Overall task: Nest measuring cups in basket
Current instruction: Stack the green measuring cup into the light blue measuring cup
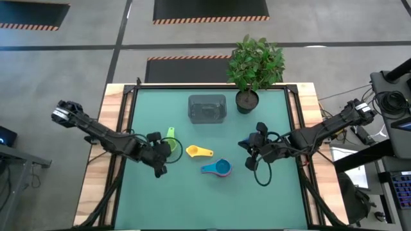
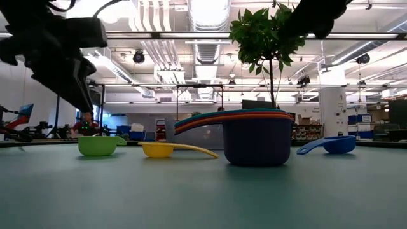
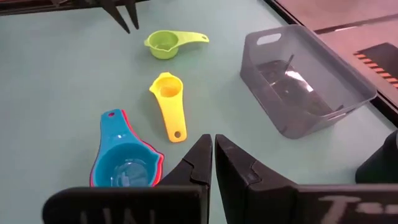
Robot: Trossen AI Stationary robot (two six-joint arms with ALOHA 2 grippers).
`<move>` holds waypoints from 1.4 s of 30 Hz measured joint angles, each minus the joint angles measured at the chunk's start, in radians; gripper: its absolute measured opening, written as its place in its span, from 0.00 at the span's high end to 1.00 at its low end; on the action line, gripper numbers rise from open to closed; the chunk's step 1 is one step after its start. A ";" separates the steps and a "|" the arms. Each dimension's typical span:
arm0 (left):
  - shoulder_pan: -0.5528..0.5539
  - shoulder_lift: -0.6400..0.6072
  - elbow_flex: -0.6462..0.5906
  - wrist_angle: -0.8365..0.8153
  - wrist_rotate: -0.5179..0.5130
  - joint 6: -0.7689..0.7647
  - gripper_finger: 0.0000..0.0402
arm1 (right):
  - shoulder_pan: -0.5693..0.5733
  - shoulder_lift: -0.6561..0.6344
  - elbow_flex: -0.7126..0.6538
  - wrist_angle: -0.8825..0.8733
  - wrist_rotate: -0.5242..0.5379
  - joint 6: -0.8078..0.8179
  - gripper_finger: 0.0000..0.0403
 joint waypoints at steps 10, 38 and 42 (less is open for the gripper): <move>0.005 0.115 0.000 0.007 -0.104 0.126 0.63 | 0.000 0.000 -0.045 0.001 0.015 0.000 0.98; 0.030 0.256 0.100 0.034 -0.103 0.066 0.95 | 0.001 0.002 -0.047 0.000 0.022 -0.043 0.98; 0.029 0.256 0.203 0.016 -0.101 0.070 0.95 | 0.001 0.002 -0.047 0.000 0.022 -0.049 0.98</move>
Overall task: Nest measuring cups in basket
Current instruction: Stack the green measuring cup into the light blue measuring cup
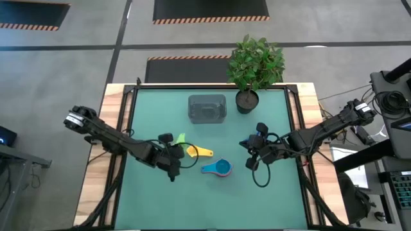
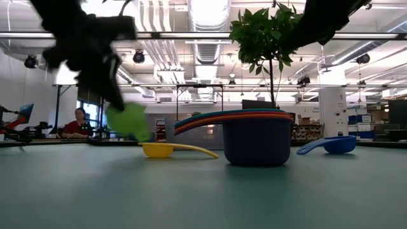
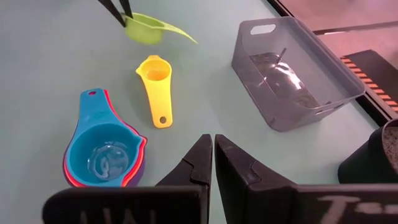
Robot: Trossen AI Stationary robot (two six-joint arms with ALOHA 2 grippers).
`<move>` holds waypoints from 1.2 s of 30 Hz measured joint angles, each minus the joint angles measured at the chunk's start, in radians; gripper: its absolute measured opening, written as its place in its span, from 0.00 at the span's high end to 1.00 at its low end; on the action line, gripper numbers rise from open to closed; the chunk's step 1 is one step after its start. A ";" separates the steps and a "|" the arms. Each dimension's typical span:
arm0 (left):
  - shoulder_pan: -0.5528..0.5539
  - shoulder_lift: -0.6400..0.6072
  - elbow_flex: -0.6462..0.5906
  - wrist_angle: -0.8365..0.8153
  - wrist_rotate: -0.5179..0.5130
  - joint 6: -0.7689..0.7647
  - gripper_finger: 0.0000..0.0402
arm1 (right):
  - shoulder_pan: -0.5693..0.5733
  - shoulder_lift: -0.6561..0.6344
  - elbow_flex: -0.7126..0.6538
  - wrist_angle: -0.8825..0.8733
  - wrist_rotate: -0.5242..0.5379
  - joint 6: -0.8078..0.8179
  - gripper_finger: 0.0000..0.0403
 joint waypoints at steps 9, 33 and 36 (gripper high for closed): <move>-0.005 0.009 0.177 0.053 0.001 -0.020 0.95 | 0.000 0.000 0.000 -0.032 -0.002 -0.013 0.98; -0.044 0.368 0.494 0.139 -0.075 0.272 0.95 | 0.000 -0.003 -0.001 -0.063 -0.001 -0.012 0.98; -0.045 0.368 0.489 0.211 -0.061 0.296 0.95 | 0.000 -0.003 -0.001 -0.063 0.000 -0.013 0.98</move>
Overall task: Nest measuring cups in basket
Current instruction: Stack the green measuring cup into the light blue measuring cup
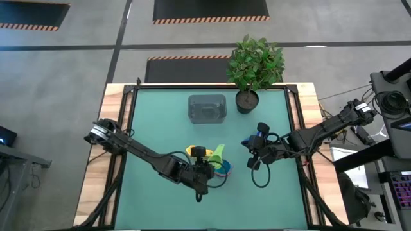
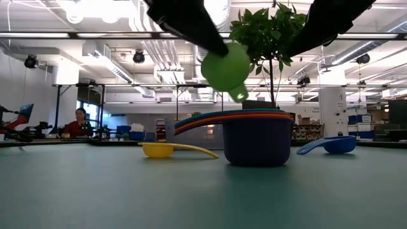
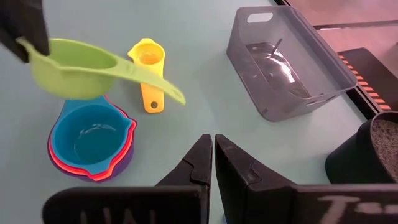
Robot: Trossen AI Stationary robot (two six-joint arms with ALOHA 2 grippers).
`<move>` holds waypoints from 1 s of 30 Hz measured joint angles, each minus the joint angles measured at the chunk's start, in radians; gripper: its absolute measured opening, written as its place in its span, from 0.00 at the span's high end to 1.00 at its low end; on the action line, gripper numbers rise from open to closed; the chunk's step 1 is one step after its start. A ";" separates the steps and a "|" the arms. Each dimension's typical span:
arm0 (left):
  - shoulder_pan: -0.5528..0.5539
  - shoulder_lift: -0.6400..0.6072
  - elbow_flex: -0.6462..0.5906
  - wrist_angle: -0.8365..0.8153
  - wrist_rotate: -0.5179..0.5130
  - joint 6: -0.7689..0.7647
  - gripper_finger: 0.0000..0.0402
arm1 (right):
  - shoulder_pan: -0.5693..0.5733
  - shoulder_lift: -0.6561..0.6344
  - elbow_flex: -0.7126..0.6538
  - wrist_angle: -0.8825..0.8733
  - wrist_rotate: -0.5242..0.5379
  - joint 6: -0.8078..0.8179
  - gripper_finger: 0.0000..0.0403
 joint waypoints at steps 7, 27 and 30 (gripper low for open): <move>0.000 0.009 -0.022 0.085 0.019 0.059 0.95 | 0.000 0.000 0.000 0.000 0.000 0.000 0.98; 0.002 0.082 -0.007 0.113 0.042 0.104 0.92 | 0.000 0.000 0.000 -0.001 0.024 -0.002 0.98; 0.002 0.082 -0.007 0.115 0.059 0.104 0.92 | 0.000 0.000 0.000 0.000 0.024 -0.001 0.98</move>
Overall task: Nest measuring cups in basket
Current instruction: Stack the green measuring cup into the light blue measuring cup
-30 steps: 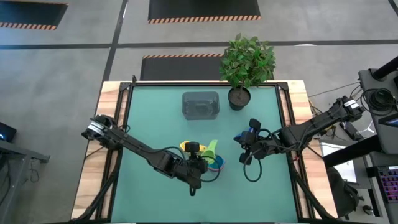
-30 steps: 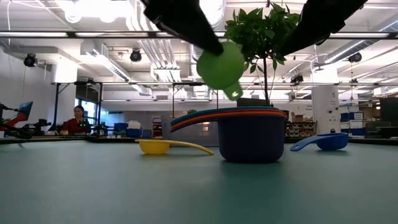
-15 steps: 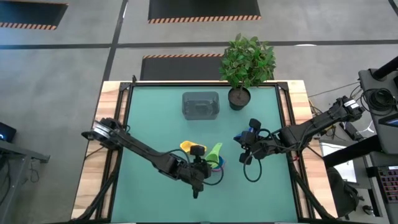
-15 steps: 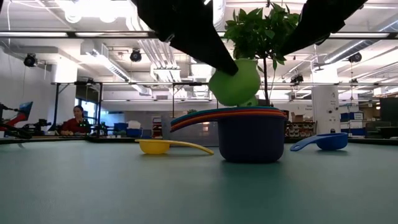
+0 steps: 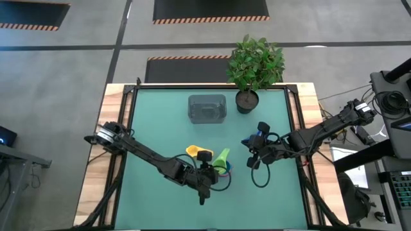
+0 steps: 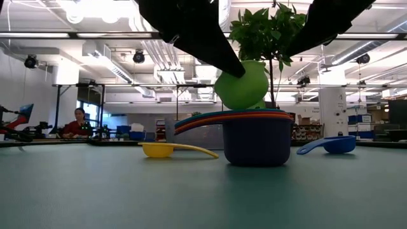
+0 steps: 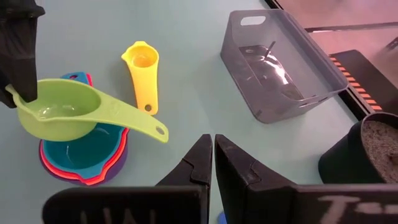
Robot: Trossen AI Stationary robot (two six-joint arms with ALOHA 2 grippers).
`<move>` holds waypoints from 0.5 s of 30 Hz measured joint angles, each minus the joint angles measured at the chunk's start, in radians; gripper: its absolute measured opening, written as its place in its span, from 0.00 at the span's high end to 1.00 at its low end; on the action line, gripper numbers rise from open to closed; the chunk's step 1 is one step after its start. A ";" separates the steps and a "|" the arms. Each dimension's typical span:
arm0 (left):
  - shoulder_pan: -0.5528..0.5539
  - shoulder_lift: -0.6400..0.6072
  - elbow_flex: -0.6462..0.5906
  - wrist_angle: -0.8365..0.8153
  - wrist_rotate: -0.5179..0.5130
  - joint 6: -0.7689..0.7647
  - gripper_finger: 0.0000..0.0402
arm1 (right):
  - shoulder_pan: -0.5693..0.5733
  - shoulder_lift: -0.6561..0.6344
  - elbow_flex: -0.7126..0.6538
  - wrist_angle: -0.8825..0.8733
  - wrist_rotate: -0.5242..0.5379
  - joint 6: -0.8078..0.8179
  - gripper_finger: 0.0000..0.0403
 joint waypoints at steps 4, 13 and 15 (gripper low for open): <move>0.000 0.000 0.000 0.003 0.000 -0.001 0.91 | 0.000 0.000 0.000 0.000 0.000 0.000 0.98; 0.001 0.000 0.000 0.010 0.000 -0.008 0.77 | 0.000 0.000 0.000 0.000 0.000 0.001 0.98; 0.001 0.000 0.000 0.010 0.000 -0.008 0.73 | 0.000 0.000 0.000 0.000 0.000 0.001 0.98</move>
